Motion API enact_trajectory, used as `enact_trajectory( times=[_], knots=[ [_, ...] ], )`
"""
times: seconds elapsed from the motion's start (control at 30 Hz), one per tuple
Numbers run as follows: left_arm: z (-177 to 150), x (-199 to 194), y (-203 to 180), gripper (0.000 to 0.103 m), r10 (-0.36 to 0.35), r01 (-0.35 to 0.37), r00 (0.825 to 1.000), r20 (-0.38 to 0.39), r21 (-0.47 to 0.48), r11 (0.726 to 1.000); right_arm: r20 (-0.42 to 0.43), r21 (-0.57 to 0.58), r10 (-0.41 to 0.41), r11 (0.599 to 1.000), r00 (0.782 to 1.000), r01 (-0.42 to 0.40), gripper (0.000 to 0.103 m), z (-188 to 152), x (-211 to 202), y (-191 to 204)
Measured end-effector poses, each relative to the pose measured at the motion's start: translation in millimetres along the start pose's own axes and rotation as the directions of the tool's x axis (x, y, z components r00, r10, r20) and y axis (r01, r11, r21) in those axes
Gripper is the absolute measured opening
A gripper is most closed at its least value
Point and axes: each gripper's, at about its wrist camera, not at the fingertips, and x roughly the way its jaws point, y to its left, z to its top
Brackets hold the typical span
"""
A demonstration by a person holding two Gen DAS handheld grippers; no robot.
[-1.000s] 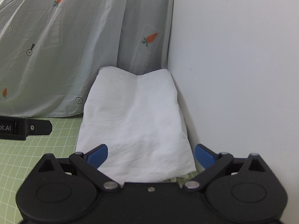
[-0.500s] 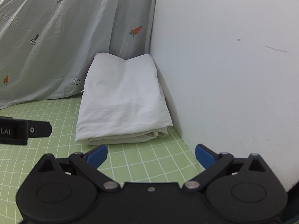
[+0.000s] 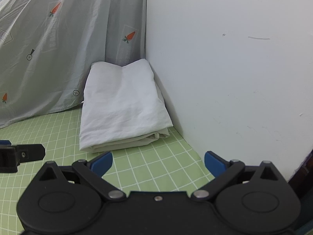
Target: Fold clothes
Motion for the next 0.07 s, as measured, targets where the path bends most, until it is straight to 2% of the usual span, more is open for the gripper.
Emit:
enact_trajectory(
  times=[0.07],
  knots=[
    [-0.6,-1.2,-0.1,0.103,0.001,-0.001,1.000,0.000,0.001,1.000,0.000,0.004,0.001,1.000,1.000,-0.001,0.101,0.0,-0.9,-0.4]
  ],
)
